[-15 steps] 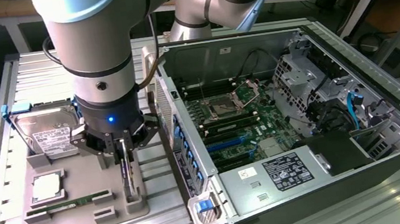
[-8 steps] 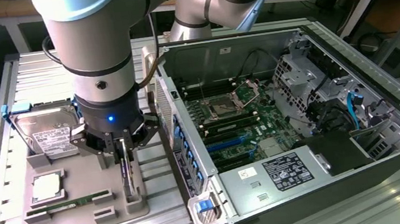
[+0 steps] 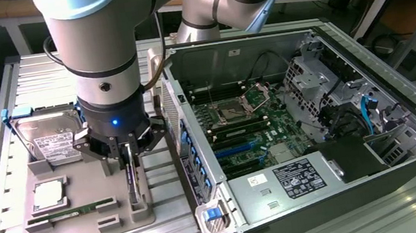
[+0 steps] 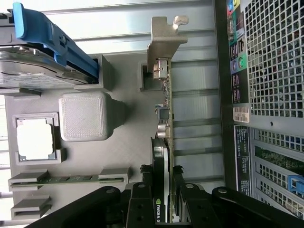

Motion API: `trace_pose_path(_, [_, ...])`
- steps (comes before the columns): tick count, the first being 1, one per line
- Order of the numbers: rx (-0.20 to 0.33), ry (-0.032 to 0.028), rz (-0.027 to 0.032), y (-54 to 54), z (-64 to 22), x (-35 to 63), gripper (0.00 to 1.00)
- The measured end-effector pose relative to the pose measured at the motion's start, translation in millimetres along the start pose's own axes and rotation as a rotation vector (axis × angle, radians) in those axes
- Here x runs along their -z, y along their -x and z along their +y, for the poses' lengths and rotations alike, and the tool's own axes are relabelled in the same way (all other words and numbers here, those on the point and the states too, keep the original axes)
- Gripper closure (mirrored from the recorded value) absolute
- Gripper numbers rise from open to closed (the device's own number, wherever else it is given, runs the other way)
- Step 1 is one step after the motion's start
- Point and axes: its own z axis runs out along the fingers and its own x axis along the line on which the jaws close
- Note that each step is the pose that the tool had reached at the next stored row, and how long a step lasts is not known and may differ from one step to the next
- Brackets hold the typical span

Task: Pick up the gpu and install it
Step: 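Pick up the gpu and move the gpu toward the slot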

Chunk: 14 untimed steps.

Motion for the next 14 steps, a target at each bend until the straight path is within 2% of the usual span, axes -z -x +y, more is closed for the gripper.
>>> trace_pose_path(14, [0.0, -0.0001, 0.0001, 0.0, 0.1, 3.6, 0.73])
